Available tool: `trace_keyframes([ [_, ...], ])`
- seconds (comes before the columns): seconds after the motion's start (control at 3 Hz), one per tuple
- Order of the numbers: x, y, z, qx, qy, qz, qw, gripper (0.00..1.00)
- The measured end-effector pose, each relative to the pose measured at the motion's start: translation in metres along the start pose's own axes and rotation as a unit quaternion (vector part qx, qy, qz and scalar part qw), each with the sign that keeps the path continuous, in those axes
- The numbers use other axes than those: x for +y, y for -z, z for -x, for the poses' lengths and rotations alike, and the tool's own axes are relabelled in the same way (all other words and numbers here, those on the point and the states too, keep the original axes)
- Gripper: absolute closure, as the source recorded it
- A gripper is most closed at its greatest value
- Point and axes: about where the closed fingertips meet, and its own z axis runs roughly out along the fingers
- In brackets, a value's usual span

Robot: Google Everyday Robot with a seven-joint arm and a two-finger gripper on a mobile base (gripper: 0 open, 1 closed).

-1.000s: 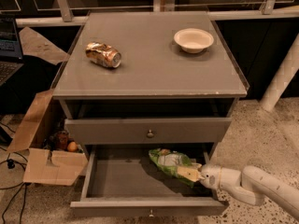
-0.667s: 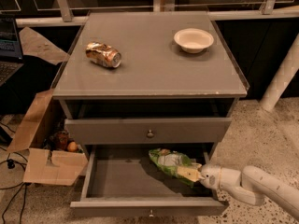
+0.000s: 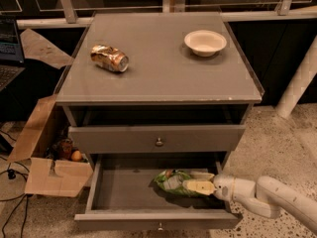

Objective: Place green rice chip bag into middle drawer

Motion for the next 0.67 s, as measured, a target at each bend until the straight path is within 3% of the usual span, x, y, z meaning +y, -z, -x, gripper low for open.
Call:
trace_keyframes([
  [0.33,0.0,-0.0001,0.0,0.0,0.0,0.0,1.0,0.0],
  [0.67,0.0,-0.0001,0.0,0.0,0.0,0.0,1.0,0.0],
])
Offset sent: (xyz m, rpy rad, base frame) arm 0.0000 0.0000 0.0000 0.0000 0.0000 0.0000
